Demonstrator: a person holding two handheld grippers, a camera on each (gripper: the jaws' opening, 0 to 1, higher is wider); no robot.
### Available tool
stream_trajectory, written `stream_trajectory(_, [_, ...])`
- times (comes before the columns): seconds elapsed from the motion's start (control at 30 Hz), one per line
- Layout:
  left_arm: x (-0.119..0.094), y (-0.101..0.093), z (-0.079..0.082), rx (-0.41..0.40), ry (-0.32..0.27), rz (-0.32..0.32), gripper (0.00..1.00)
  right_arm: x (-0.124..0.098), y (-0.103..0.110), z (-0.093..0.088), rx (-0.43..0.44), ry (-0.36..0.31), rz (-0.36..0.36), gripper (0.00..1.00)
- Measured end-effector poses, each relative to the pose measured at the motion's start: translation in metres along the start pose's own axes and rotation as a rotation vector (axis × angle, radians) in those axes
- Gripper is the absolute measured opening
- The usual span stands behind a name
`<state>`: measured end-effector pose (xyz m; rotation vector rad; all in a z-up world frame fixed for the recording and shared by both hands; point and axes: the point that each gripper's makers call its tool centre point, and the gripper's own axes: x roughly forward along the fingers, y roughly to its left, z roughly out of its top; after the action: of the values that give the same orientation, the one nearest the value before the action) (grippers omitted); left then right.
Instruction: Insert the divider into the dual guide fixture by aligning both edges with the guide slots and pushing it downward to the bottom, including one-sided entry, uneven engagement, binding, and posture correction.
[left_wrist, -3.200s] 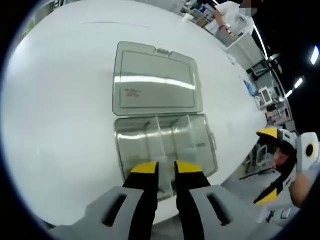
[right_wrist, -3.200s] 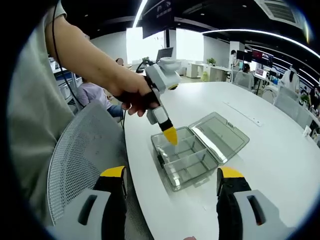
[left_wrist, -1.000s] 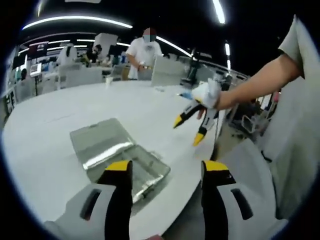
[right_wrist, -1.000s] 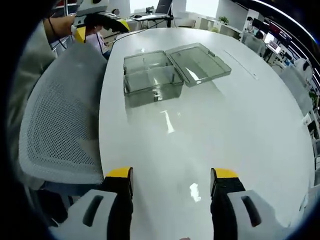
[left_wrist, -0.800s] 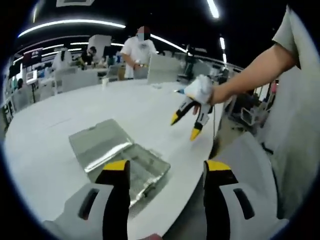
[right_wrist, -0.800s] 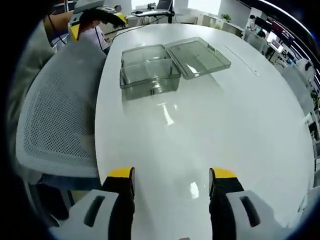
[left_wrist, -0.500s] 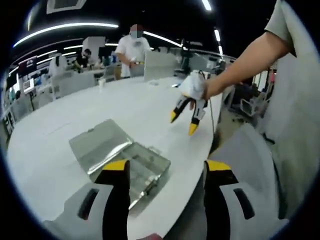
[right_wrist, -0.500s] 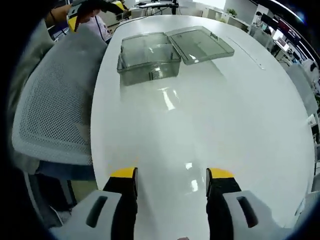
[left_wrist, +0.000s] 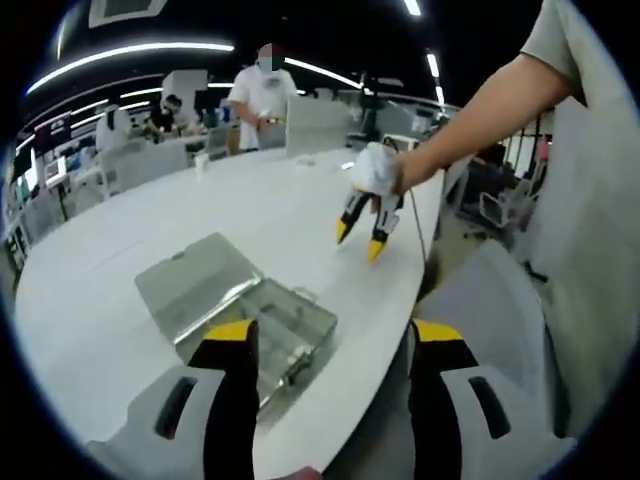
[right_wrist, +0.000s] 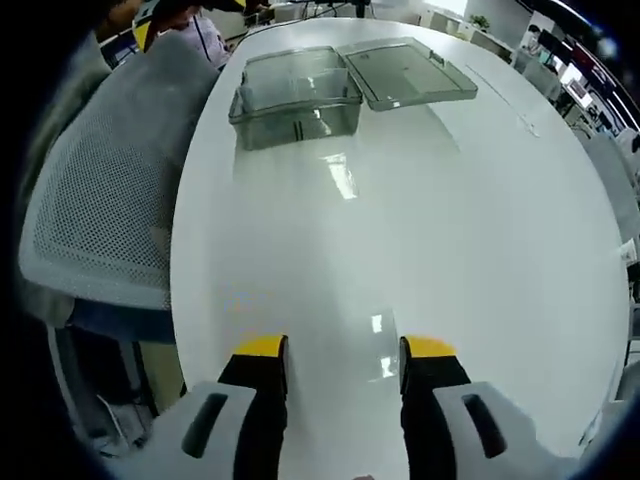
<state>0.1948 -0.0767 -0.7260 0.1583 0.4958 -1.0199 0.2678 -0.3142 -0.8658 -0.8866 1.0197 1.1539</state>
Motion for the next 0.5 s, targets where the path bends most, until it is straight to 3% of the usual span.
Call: stream_trajectory(0.5, [0.0,0.0004,-0.0015,-0.011,0.006,0.002,0.59,0.0065,-0.007,-0.0072,-0.023,0.023,0.022,0.38])
